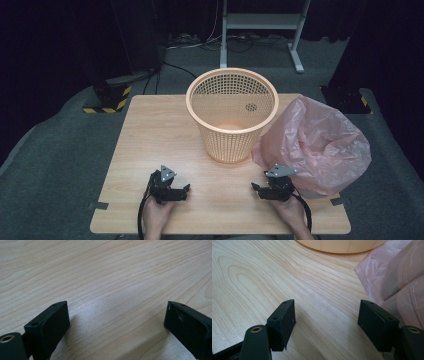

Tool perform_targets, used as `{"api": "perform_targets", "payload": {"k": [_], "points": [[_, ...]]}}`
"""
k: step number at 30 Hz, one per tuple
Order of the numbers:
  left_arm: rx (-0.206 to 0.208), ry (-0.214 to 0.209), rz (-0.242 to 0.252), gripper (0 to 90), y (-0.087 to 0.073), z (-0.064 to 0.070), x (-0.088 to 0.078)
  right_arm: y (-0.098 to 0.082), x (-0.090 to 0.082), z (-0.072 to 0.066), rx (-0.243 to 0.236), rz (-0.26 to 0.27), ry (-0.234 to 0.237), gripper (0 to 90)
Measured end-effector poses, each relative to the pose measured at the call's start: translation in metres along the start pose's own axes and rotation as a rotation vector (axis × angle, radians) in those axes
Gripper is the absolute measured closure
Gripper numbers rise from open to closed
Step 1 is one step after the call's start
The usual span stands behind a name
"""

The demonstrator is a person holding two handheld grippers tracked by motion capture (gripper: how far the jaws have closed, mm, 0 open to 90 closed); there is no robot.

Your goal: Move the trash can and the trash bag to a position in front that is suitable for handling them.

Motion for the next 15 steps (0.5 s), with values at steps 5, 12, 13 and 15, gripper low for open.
{"api": "perform_targets", "payload": {"k": [5, 12, 13, 15], "points": [[0.000, 0.002, 0.003, 6.9, 0.0001, -0.0005, -0.0003, 0.0000, 0.0000, 0.0000, 0.000, 0.000, 0.000, 30.0], [-0.001, 0.002, 0.005, 7.6, 0.0002, -0.0004, -0.0003, 0.0003, 0.0003, -0.0001, -0.001, -0.001, 0.001, 30.0], [0.000, 0.003, 0.005, 7.7, 0.0002, -0.0006, -0.0004, 0.0003, 0.0003, -0.0001, 0.000, -0.001, 0.001, 30.0], [-0.002, 0.004, 0.005, 7.9, 0.0003, -0.0007, -0.0005, 0.0003, 0.0003, -0.0001, 0.000, -0.001, 0.001, 29.9]]}}
Point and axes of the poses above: each handheld gripper's, and its own axes: x roughly forward along the jaws, y roughly out of its top, z roughly to its right, the point moved 8 cm from there along x, roughly forward along the jaws, and after that the axes turned 3 degrees about -z, right-handed, at the moved point
